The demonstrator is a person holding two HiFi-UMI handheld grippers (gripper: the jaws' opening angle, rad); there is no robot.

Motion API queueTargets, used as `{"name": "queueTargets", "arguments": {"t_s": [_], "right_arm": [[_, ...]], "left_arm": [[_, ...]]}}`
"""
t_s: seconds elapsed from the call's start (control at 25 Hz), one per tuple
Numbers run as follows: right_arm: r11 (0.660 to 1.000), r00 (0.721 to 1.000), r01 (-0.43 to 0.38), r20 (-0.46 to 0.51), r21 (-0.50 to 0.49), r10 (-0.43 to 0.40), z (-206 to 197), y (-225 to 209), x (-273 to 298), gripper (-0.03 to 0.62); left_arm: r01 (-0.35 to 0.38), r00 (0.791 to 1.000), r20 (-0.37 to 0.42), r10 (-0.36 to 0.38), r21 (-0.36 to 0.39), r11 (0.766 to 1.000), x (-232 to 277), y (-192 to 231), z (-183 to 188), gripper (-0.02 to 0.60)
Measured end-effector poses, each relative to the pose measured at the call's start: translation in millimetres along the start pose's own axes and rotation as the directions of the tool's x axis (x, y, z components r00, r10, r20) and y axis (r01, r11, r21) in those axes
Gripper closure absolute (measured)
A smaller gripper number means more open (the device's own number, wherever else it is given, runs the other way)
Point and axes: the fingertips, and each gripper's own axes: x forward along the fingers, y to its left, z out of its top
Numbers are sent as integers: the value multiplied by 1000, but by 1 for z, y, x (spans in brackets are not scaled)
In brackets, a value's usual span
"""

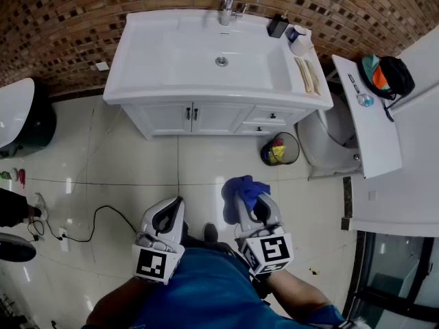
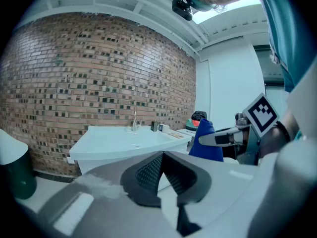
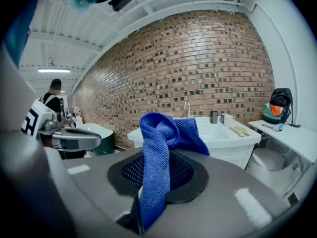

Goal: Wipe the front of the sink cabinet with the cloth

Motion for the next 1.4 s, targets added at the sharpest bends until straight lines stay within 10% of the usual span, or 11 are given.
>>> {"name": "queueTargets", "arguments": {"t_s": [0.4,0.92,1.4], "right_arm": [[999,996,47,-70,-21,-48,16,-47,103,516],[992,983,129,-133,2,-128,-79,-231,263,516],[946,943,305,-106,-108,-316,-132,-321,339,514]], "left_arm": [[66,997,-39,-64,63,996,68,71,1,578],[-189,977,-98,191,22,982,242,111,-46,578],[-228,972,-72,223,-58,972,289,156,-111,578]]}}
